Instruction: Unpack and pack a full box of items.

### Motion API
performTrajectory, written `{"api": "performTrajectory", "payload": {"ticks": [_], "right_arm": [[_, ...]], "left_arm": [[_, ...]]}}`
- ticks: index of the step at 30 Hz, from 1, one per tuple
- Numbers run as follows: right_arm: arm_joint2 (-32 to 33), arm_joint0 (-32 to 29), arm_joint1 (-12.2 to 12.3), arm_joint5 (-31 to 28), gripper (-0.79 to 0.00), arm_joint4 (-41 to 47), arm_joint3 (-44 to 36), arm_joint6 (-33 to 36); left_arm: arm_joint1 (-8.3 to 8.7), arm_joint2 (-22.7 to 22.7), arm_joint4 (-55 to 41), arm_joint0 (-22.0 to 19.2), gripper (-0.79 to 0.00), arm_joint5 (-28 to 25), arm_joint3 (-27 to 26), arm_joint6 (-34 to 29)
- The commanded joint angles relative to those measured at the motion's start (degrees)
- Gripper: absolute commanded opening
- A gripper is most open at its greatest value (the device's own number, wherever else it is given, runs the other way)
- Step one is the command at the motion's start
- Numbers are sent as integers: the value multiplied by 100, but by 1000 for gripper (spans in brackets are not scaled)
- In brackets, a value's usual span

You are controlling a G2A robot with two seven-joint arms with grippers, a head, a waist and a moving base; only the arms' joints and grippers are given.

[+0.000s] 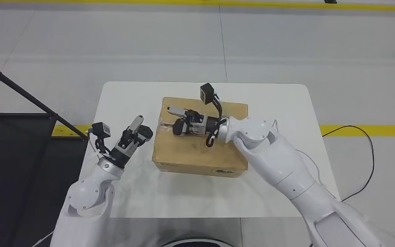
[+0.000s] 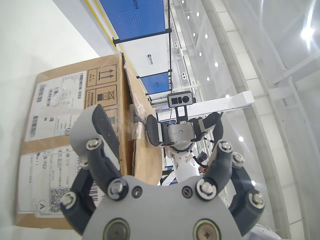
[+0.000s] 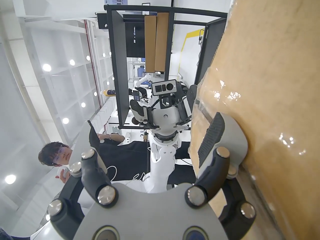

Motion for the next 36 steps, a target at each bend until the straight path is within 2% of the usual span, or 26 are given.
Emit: {"api": "performTrajectory", "payload": {"ticks": [1, 19, 36], "right_arm": [[97, -47, 42, 120, 0, -118, -73, 119], [1724, -1231, 674, 1046, 0, -1216, -1316, 506], [3371, -2485, 1099, 1398, 0, -1629, -2388, 514]], "left_arm": [[10, 4, -18, -21, 0, 7, 3, 6], [85, 107, -108, -152, 0, 15, 97, 15], [148, 230, -124, -212, 0, 45, 100, 48]]}}
